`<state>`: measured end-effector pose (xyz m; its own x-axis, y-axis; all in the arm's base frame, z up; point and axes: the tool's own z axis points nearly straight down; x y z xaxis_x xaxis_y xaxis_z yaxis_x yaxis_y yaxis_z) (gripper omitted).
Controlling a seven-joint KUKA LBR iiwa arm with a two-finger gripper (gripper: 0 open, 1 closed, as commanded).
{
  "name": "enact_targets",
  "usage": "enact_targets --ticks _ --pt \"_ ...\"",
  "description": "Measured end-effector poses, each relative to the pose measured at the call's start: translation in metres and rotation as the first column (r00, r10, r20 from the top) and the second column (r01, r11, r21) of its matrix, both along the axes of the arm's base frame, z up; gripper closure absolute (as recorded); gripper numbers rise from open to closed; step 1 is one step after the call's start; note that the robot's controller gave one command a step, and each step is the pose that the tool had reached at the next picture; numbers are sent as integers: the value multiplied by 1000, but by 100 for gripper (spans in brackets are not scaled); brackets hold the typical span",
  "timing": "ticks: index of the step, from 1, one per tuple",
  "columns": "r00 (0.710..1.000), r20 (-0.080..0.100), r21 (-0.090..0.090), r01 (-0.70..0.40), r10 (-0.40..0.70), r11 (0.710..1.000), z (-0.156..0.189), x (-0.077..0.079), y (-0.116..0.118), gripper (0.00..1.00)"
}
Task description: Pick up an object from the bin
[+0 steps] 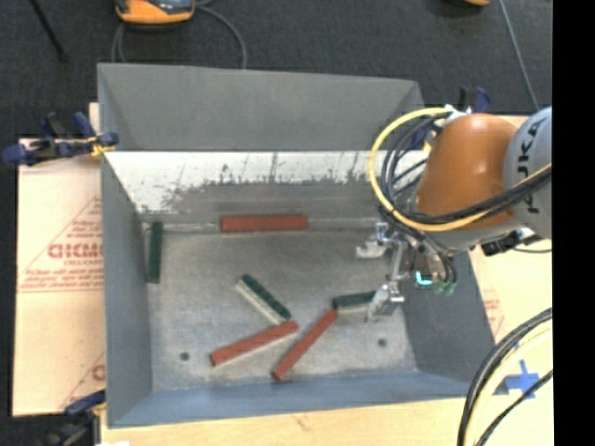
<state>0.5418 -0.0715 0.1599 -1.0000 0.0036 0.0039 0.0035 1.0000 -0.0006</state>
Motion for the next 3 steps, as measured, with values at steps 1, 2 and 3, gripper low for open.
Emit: enact_targets --ticks 1,2,3 --pt "1000 7 -1 -2 2 1000 4 2 0 0" --pt "996 8 -2 -85 85 996 -78 -9 -1 100" --pt "996 8 -2 -86 86 996 -78 -9 -1 100"
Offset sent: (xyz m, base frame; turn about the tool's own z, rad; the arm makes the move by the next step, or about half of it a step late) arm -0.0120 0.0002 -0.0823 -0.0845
